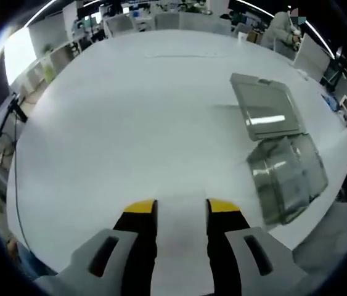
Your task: Insert the divider into the dual guide fixture by aligning both edges with the guide slots and pushing it downward to the bottom, including one-sided entry, uneven engagement, binding, and posture correction.
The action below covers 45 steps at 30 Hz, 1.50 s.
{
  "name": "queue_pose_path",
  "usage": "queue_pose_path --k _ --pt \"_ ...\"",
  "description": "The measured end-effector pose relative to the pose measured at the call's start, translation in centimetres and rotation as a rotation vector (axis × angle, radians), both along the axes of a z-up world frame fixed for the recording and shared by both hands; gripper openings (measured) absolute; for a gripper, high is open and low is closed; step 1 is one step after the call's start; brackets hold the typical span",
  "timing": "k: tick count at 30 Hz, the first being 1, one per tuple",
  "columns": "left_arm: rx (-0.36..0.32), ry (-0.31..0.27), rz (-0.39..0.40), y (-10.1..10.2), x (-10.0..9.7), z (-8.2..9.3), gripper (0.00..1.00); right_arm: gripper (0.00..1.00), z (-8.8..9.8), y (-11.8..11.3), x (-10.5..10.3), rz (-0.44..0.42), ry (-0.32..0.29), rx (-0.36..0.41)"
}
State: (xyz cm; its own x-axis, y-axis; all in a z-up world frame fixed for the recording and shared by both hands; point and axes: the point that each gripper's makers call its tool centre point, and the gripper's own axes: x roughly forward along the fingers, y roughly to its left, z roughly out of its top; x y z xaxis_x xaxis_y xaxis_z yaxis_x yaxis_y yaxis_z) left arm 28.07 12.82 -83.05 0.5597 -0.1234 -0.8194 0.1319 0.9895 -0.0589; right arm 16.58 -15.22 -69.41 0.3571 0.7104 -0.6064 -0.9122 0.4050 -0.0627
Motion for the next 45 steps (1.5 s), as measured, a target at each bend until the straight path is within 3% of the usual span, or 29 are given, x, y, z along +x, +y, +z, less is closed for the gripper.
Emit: queue_pose_path --k 13,45 --pt "-0.05 -0.084 -0.057 -1.2 -0.1 1.6 0.28 0.37 0.2 0.6 0.1 -0.021 -0.001 0.003" --pt "-0.18 -0.271 -0.24 -7.2 -1.4 6.2 0.28 0.32 1.4 1.0 0.1 -0.123 -0.01 -0.008"
